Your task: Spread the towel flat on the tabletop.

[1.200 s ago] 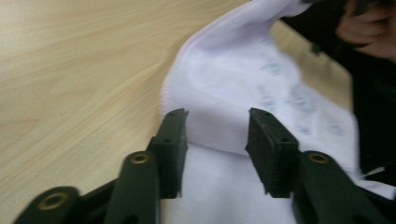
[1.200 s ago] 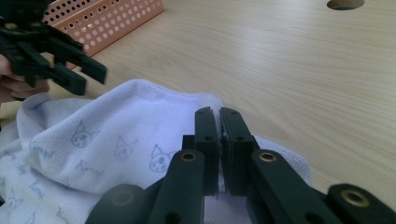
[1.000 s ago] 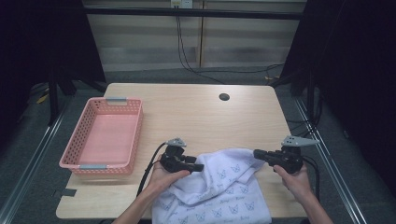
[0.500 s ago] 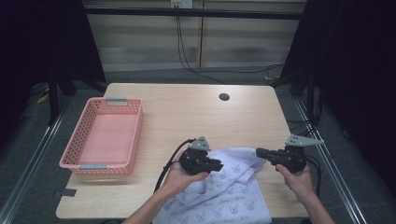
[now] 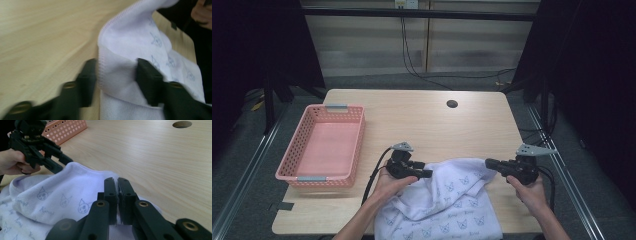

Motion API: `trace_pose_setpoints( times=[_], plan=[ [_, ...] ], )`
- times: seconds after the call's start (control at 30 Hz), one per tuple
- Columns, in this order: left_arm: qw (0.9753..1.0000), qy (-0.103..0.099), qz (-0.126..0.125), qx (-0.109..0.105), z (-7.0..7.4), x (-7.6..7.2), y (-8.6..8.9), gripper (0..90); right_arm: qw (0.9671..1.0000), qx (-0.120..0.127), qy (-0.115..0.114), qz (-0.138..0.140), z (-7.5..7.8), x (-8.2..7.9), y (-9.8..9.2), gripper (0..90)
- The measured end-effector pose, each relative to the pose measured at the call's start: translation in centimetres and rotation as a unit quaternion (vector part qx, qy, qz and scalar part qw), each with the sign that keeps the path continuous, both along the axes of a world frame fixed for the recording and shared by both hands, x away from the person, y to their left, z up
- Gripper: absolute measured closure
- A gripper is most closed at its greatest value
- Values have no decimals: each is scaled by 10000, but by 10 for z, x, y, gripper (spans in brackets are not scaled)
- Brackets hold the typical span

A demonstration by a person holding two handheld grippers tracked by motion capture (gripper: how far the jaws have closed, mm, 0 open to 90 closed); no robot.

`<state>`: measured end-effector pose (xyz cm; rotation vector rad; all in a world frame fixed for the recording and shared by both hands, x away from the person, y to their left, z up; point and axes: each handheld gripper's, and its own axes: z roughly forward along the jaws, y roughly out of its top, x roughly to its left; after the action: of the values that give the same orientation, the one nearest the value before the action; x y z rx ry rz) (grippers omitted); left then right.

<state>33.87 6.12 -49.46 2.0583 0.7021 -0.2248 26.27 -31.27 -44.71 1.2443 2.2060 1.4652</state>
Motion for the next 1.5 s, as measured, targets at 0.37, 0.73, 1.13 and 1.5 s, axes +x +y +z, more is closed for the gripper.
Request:
trace_pose_setpoints(
  times=[0.37,0.73,1.13,1.5],
  plan=[
    [9947,-645,-715,-349,62,-27,-28,859,9996,114,-180,-164,9,-1,-11,870],
    [9844,-325,-1684,402,25,-69,-102,765,9990,10,-206,-406,9,-7,-21,870],
    [9832,-192,-1815,-74,35,-69,-69,583,9970,-184,-121,-735,5,-15,-35,870],
    [9942,-364,-986,228,9,-40,-83,563,9970,-132,-168,-751,5,-14,-38,870]
  ],
)
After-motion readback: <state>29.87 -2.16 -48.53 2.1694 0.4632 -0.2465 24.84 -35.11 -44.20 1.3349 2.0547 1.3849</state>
